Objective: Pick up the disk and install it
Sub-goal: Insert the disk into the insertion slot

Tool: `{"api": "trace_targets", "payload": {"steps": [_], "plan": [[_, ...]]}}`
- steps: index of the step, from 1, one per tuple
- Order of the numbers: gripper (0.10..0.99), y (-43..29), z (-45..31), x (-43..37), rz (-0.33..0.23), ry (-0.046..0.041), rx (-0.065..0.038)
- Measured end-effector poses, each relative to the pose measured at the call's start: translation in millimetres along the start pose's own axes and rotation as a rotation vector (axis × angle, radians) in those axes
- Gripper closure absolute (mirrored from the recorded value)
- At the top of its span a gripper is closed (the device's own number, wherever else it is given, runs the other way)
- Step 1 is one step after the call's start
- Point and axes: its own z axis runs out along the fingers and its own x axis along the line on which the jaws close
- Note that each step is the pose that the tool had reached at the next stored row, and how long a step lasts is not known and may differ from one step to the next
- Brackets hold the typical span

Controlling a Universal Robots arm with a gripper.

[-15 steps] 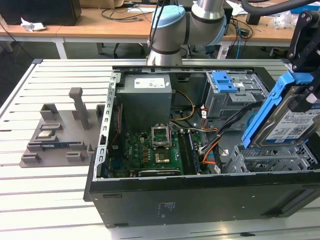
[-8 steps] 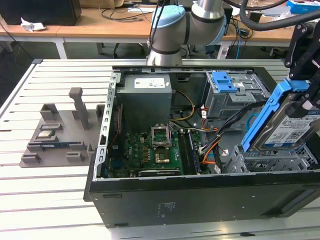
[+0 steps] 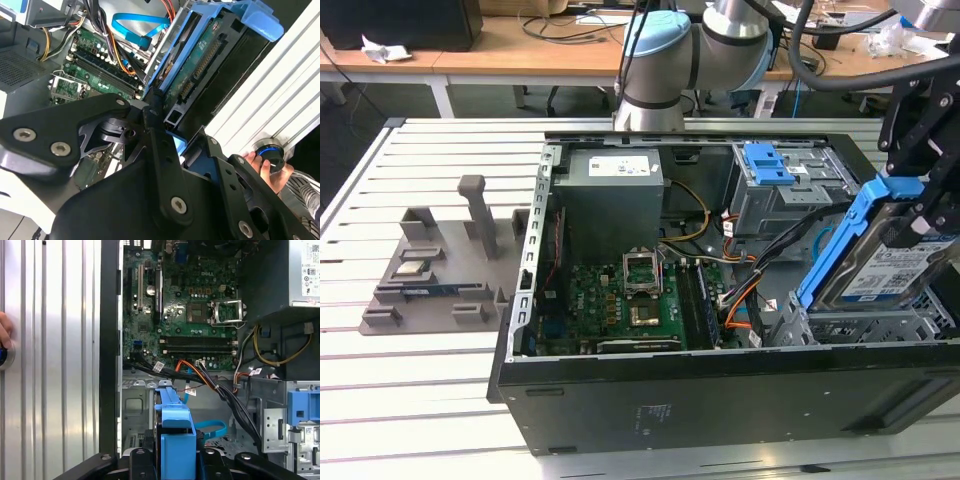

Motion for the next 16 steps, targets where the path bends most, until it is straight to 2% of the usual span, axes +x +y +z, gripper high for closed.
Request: {"api": "trace_targets", "payload": {"steps": [10, 16], "plan": [[0.722, -0.3, 10.6, 0.7, 0.000, -0.0001, 0.000], [0.722, -0.6, 20.7, 1.4, 0.000, -0.0002, 0.000]]}}
